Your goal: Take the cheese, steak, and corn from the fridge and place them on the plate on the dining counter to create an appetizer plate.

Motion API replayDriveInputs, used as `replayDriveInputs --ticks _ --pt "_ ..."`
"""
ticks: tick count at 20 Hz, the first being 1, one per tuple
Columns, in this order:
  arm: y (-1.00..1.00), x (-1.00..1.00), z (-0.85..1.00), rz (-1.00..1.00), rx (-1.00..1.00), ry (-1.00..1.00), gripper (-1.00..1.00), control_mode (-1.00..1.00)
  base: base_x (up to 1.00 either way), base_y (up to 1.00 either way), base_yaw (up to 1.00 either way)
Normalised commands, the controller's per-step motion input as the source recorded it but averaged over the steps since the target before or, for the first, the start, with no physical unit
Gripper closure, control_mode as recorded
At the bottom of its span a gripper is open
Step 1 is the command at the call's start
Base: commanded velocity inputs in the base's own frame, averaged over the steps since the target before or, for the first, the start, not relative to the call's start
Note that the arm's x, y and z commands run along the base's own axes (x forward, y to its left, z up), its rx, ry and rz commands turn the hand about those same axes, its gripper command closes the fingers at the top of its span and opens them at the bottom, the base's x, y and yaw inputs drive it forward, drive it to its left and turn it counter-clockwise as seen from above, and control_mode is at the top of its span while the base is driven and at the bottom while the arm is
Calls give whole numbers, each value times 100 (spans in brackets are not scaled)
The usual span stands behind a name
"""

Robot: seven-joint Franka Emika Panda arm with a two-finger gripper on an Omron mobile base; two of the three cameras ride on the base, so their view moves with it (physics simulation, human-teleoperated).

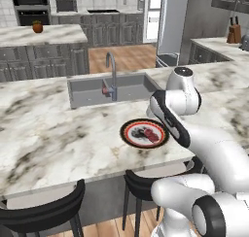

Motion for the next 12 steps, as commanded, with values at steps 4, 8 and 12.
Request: replayDriveInputs --ticks 4,8,12 --pt "-26 54 -42 7 0 11 100 -100 0 0 0" --pt "-24 60 -40 11 0 12 100 -100 0 0 0" --pt "-24 64 -42 12 0 12 100 -100 0 0 0"
